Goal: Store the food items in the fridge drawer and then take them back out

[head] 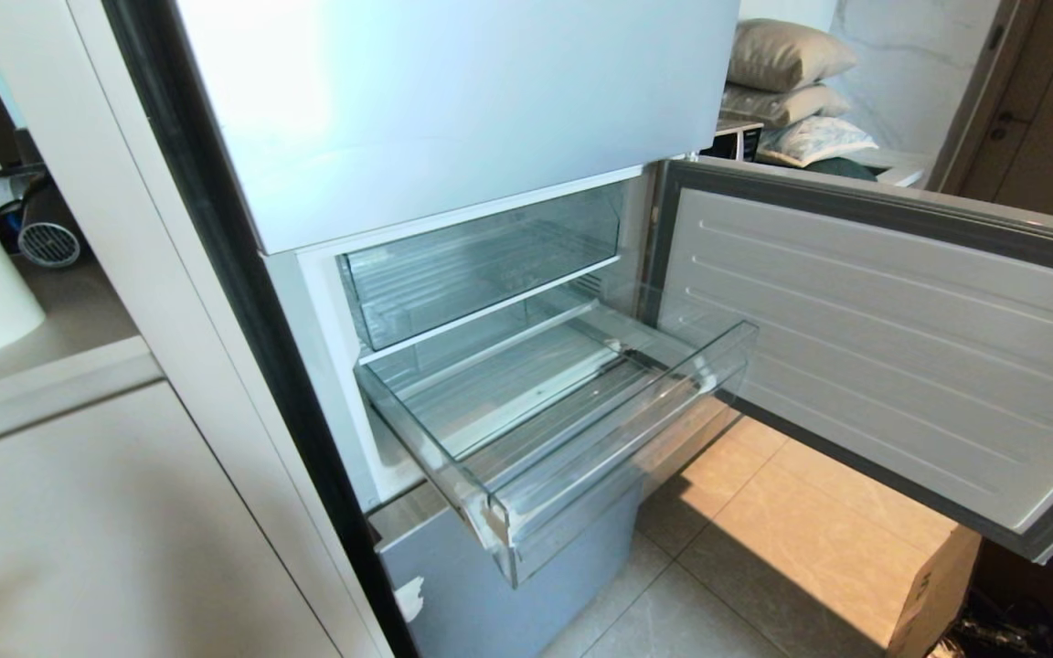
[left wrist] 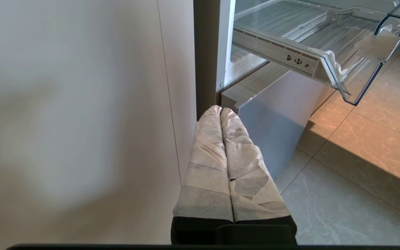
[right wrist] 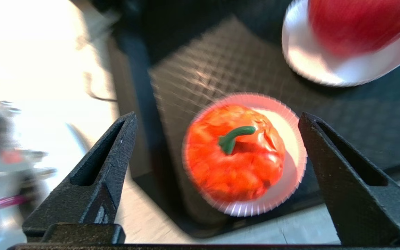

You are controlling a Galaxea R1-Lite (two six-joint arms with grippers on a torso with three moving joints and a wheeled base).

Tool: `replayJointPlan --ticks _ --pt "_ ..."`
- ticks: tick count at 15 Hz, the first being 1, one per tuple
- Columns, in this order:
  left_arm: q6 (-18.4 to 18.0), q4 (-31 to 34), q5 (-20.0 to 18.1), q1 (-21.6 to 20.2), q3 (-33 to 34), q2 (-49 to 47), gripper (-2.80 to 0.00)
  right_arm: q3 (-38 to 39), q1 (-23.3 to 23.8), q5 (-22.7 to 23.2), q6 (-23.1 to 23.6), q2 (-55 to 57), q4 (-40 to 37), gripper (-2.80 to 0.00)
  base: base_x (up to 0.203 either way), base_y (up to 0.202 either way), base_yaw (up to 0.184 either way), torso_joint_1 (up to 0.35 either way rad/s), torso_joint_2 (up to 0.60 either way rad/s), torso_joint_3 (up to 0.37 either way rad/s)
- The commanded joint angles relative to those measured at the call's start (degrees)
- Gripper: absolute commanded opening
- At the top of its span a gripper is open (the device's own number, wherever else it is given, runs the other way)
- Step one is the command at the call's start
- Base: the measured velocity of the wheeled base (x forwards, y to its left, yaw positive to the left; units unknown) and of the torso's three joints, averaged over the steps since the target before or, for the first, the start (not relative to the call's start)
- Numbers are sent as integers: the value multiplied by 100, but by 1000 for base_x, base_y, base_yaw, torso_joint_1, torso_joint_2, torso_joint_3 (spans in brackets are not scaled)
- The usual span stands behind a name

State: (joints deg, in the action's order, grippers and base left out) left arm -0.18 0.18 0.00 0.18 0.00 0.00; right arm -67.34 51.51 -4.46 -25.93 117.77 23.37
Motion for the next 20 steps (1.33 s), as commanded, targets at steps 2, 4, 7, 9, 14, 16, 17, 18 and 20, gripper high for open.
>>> replayJointPlan --ticks 2,4,7,9,14,16,17,18,20 --pt "1 -1 0 -1 0 -9 -280 542 12 -19 26 -1446 3 -280 0 0 0 0 0 0" --pt "1 -1 0 -1 0 -9 -280 1073 48 -115 50 -2473 -36 -280 0 0 0 0 0 0" --pt "1 -1 0 -1 0 -9 -280 1835 24 -238 89 -4155 -65 -280 0 0 0 0 0 0" --pt "1 -1 0 -1 0 -9 -280 2295 -399 -313 170 -5322 -88 -280 0 0 0 0 0 0" --pt "1 -1 0 -1 0 -1 -280 3913 -4245 -607 1124 -6947 -496 -280 0 0 0 0 0 0" --pt "1 -1 0 -1 0 -7 -280 4349 -5521 -649 1293 -6662 -769 -280 0 0 0 0 0 0" --pt "1 -1 0 -1 0 -9 -280 4402 -5787 -643 1201 -6297 -761 -280 0 0 0 0 0 0" --pt "1 -1 0 -1 0 -1 -280 4431 -5911 -593 1045 -5640 -614 -280 0 0 0 0 0 0" --pt "1 -1 0 -1 0 -9 -280 4454 -6036 -325 838 -4271 19 -280 0 0 0 0 0 0"
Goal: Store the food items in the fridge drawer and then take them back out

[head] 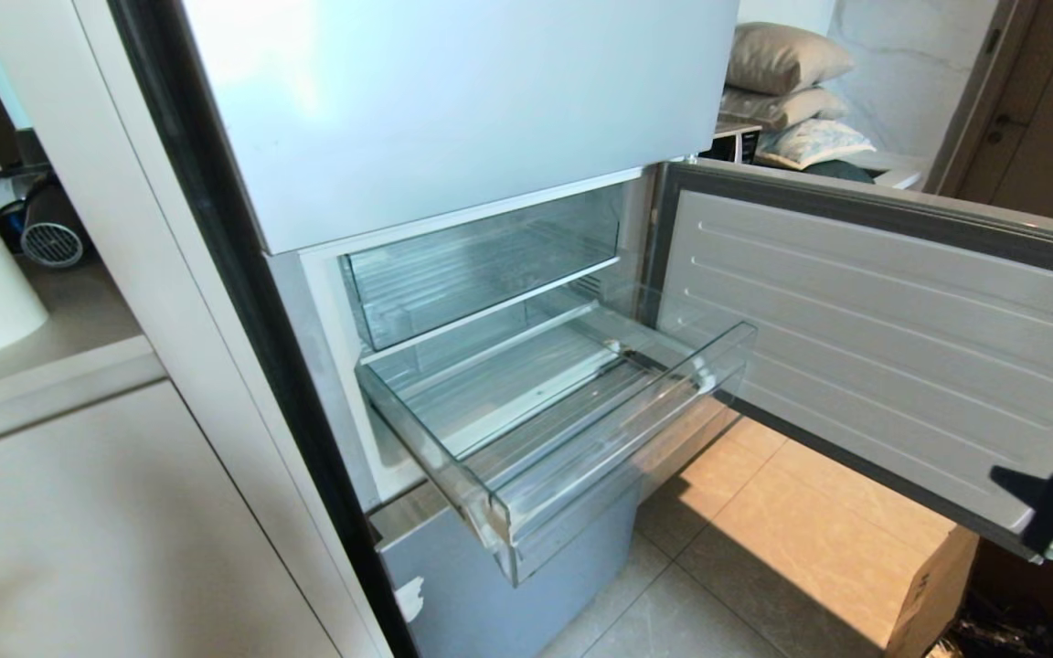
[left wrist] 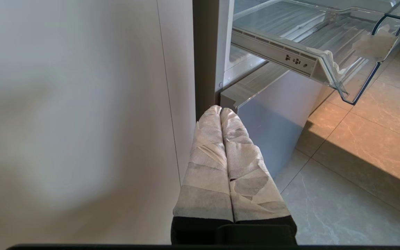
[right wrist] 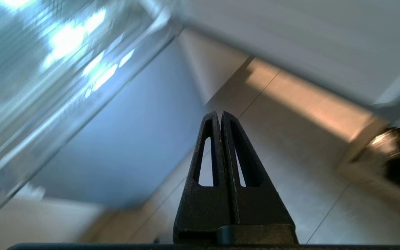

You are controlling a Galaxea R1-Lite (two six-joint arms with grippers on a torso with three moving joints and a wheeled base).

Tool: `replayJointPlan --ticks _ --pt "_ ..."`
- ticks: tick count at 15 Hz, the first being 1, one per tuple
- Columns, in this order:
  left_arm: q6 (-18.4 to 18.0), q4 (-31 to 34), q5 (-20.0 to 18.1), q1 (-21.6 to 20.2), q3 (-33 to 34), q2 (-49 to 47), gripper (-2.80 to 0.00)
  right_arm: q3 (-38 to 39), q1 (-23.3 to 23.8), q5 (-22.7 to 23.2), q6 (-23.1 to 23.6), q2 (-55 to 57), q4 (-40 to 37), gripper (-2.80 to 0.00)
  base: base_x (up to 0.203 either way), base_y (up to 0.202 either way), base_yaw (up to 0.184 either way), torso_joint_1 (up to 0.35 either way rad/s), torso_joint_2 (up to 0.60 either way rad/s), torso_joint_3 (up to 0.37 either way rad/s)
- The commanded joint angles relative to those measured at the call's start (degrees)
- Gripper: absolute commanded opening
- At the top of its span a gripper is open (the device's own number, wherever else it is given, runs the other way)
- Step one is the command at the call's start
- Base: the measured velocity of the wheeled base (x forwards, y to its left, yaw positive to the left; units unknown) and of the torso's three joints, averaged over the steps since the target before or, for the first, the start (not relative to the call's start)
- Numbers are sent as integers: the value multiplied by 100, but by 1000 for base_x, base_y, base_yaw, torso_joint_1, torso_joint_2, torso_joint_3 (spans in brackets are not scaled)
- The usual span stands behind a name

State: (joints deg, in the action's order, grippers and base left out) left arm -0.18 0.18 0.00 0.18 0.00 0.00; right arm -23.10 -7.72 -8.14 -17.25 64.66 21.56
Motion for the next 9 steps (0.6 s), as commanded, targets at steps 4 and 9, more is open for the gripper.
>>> replayJointPlan --ticks 4,9 --pt "1 -1 0 -1 0 -9 -280 -391 -290 907 -213 3627 1495 -280 0 0 0 0 0 0" --pt "1 -1 0 -1 0 -2 -280 -2072 -754 1325 -149 5529 2070 -280 0 0 0 0 0 0"
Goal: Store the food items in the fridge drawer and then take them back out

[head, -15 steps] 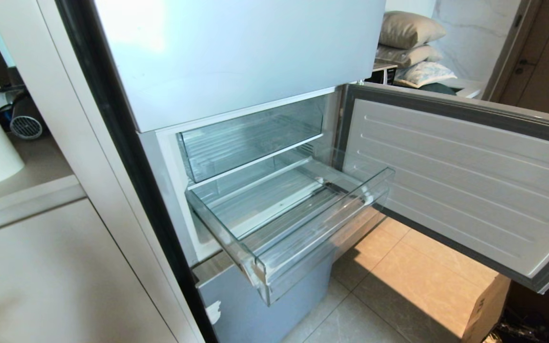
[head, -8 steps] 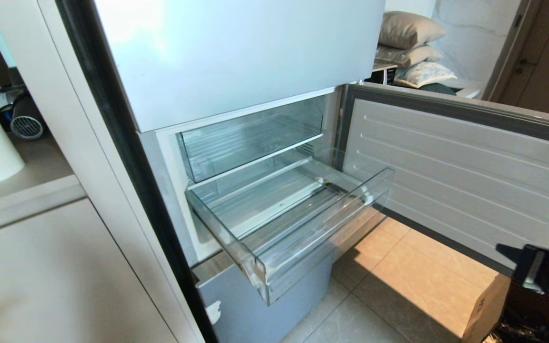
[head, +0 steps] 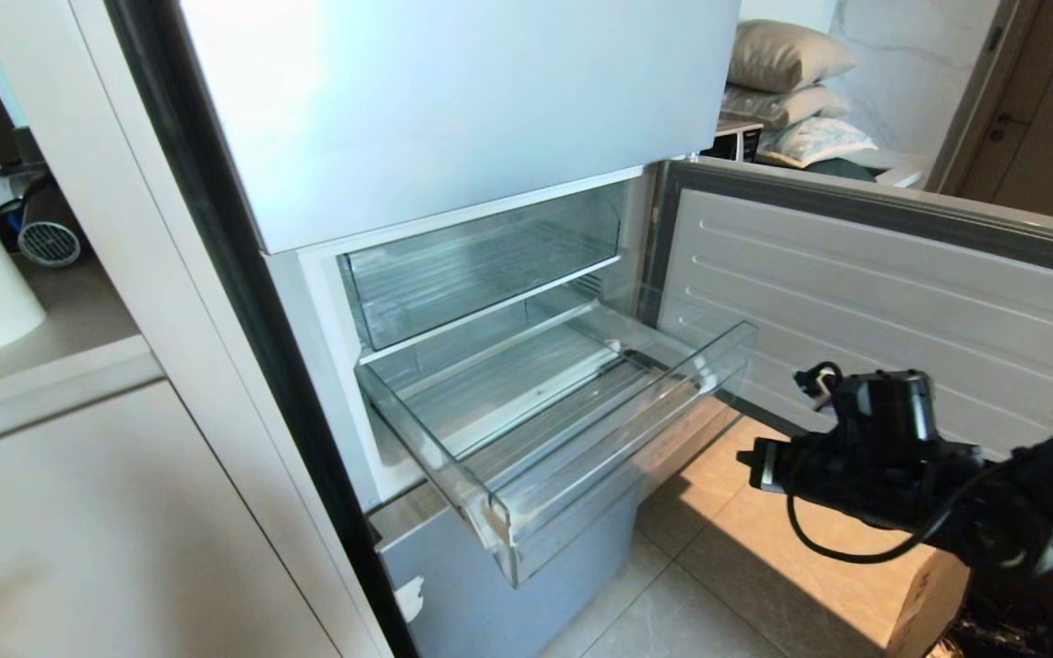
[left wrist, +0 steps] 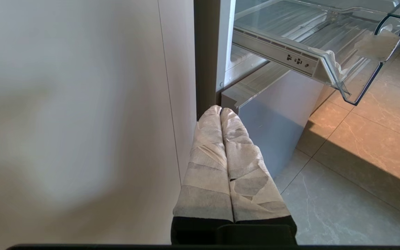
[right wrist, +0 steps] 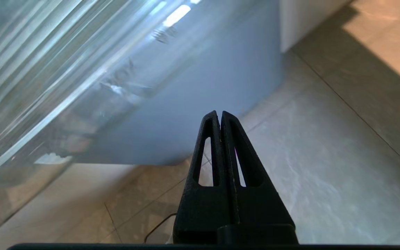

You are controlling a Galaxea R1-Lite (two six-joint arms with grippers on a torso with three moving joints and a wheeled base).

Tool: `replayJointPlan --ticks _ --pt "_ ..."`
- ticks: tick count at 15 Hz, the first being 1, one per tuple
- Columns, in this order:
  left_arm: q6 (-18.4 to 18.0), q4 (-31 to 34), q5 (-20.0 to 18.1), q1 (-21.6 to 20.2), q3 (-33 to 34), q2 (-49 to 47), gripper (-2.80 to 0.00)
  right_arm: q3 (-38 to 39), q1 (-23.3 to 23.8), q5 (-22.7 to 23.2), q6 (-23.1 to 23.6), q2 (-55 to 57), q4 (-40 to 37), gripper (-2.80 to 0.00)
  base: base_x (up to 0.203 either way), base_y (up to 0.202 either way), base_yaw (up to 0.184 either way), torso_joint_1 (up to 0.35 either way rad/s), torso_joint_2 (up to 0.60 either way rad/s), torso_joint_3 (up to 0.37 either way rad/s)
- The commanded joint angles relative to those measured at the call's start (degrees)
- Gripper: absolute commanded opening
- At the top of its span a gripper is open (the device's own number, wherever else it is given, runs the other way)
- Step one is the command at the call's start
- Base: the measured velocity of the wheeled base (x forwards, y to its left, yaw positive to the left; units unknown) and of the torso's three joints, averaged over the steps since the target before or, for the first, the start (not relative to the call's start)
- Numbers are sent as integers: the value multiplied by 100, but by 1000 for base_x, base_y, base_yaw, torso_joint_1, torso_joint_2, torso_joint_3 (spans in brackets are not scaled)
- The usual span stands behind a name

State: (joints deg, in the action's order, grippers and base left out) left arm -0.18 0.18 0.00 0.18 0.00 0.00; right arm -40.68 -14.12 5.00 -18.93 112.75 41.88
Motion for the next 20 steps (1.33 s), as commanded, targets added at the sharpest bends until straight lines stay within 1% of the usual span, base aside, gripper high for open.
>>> replayJointPlan --ticks 1,2,5,8,10,11,12,13,14,15,17,18,20 --pt "1 -1 0 -1 0 -9 -280 -524 -187 16 208 827 59 -280 0 0 0 0 0 0" --pt "1 -1 0 -1 0 -8 -280 -741 -281 18 422 915 73 -280 0 0 0 0 0 0" --pt "1 -1 0 -1 0 -1 -280 -1437 -545 -52 520 1120 176 -280 0 0 0 0 0 0" --pt "1 -1 0 -1 0 -2 -280 -2322 -841 -566 522 1727 558 -280 0 0 0 0 0 0" --pt "1 -1 0 -1 0 -9 -280 -3055 -909 -964 496 2182 889 -280 0 0 0 0 0 0" --pt "1 -1 0 -1 0 -9 -280 -3441 -942 -1113 427 2354 1077 -280 0 0 0 0 0 0" --pt "1 -1 0 -1 0 -9 -280 -3676 -1017 -1229 218 2512 1305 -280 0 0 0 0 0 0" --pt "1 -1 0 -1 0 -9 -280 -3682 -1090 -1277 50 2527 1374 -280 0 0 0 0 0 0" --pt "1 -1 0 -1 0 -9 -280 -3550 -1168 -1298 -201 2473 1435 -280 0 0 0 0 0 0" --pt "1 -1 0 -1 0 -9 -280 -3308 -1222 -1304 -327 2368 1463 -280 0 0 0 0 0 0" --pt "1 -1 0 -1 0 -9 -280 -2872 -1301 -1301 -401 2186 1494 -280 0 0 0 0 0 0" --pt "1 -1 0 -1 0 -9 -280 -2862 -1304 -1298 -395 2182 1503 -280 0 0 0 0 0 0" --pt "1 -1 0 -1 0 -9 -280 -3092 -1298 -1270 -382 2313 1505 -280 0 0 0 0 0 0"
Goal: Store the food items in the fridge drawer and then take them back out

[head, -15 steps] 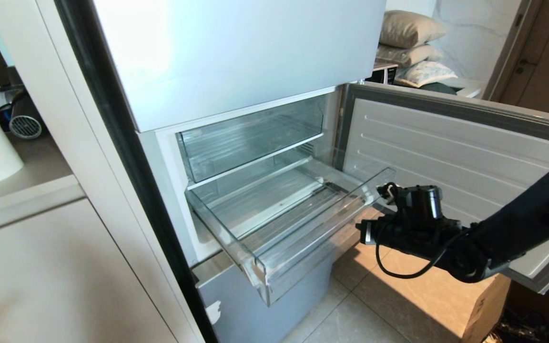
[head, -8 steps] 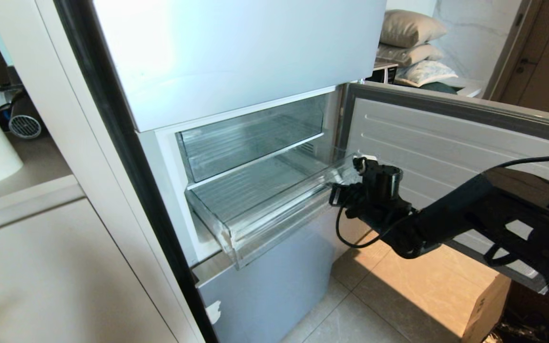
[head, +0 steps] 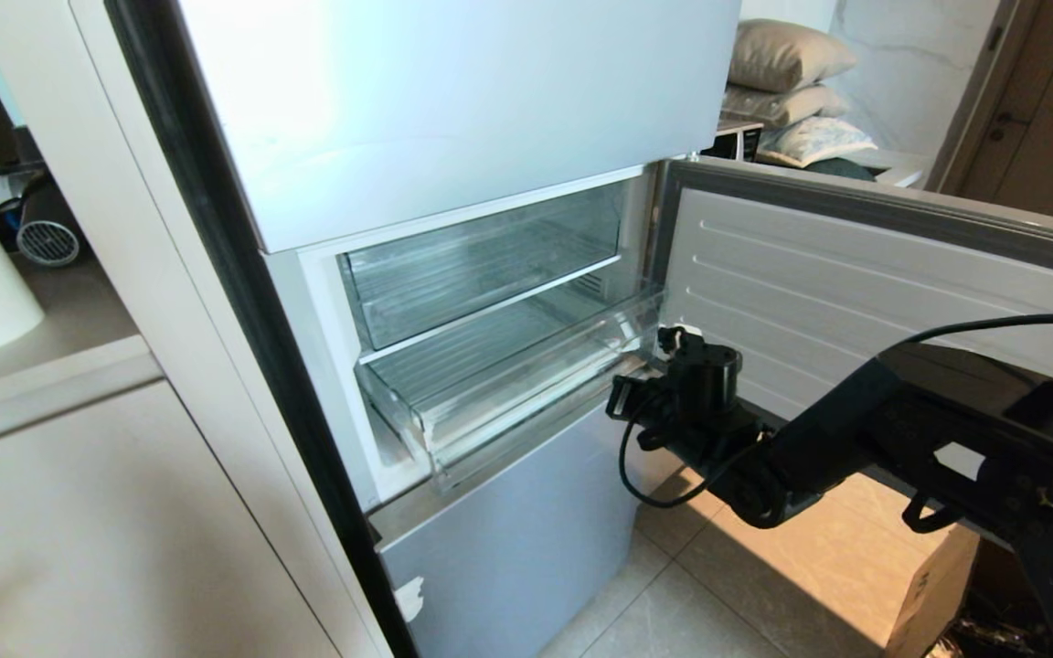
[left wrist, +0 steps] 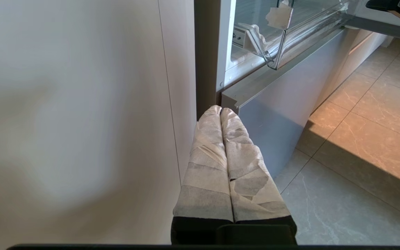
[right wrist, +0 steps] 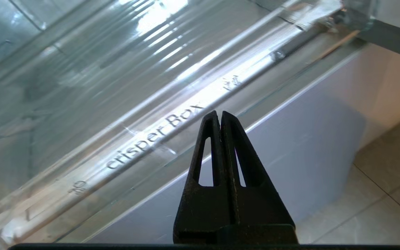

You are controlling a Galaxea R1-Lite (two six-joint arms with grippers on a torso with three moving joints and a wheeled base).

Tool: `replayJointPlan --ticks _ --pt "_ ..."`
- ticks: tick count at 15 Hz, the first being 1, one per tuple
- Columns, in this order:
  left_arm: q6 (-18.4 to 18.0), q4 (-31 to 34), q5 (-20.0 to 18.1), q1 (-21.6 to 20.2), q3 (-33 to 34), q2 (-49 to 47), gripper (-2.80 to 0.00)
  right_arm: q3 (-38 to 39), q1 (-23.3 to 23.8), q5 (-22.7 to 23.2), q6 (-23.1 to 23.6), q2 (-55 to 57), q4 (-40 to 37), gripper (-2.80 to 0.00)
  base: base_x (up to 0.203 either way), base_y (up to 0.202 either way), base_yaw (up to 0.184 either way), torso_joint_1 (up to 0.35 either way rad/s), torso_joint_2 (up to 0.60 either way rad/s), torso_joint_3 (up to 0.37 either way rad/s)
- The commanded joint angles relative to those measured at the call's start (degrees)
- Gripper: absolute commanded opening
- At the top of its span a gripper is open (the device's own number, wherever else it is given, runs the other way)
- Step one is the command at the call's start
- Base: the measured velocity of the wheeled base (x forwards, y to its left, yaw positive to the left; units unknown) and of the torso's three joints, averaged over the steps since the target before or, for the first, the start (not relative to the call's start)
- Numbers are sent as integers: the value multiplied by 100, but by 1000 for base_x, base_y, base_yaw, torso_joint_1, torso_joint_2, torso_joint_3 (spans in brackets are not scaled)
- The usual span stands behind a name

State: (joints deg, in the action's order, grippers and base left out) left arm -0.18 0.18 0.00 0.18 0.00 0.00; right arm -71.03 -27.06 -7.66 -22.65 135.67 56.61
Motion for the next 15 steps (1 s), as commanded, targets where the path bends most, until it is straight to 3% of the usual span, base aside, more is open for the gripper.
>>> replayJointPlan --ticks 1,5,7,9,12,15 --pt "0 -1 0 -1 0 -9 -280 -307 -2 34 2 176 23 -280 0 0 0 0 0 0" --pt "0 -1 0 -1 0 -9 -280 -1415 -9 227 213 934 15 -280 0 0 0 0 0 0" --pt "0 -1 0 -1 0 -8 -280 -1537 -23 225 526 1063 87 -280 0 0 0 0 0 0" --pt "0 -1 0 -1 0 0 -280 -1483 -75 195 503 929 117 -280 0 0 0 0 0 0" --pt "0 -1 0 -1 0 -9 -280 -666 -171 47 474 187 112 -280 0 0 0 0 0 0" --pt "0 -1 0 -1 0 -9 -280 1080 -329 28 503 -1603 -101 -280 0 0 0 0 0 0"
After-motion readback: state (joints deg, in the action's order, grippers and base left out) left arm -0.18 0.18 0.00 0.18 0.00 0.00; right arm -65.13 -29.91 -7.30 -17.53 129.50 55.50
